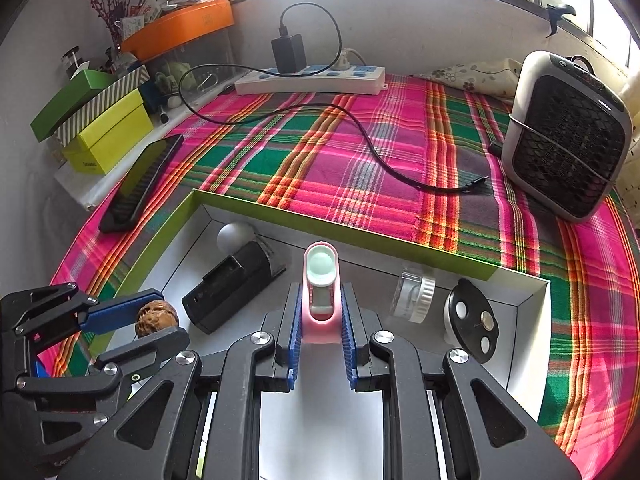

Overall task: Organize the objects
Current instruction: 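Lower the walnut and pink case into the white box with both tools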

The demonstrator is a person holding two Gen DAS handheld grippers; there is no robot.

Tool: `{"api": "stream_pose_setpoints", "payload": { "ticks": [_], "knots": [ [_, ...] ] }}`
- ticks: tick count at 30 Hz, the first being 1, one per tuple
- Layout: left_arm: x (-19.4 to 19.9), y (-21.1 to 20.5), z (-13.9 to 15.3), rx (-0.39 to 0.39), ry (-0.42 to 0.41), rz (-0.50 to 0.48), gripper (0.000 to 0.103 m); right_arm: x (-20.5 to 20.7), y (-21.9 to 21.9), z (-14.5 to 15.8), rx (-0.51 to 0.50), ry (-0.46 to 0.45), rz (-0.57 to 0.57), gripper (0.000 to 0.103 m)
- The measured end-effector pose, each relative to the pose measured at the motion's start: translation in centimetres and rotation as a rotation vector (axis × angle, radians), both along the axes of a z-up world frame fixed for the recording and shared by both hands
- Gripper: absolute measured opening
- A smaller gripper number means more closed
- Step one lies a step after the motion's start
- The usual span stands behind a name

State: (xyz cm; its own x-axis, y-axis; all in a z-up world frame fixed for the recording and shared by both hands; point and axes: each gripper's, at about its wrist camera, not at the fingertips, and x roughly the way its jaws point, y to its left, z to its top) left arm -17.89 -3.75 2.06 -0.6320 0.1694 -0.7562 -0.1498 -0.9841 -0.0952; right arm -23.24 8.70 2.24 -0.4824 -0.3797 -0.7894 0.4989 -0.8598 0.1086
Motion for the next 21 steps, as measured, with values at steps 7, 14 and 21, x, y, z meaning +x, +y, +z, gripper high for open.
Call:
{"api": "stream_pose_setpoints", "payload": {
  "ticks": [7,14,21],
  "knots": [
    [-0.03,0.24,-0.13,-0.004,-0.005,-0.004,0.027,-0.08,-0.30,-0.11,0.015,-0.003,0.001,0.018],
    [0.02,0.28,-0.16,-0.006,-0.005,-0.005,0.027,-0.08,-0.28,-0.23,0.021,-0.007,0.001,0.018],
    [0.05,0.73,-0.48,-0.017,-0.017,-0.020,0.027,-0.21,-0.28,-0.27,0.023,-0.011,0.002,0.018]
  ]
}}
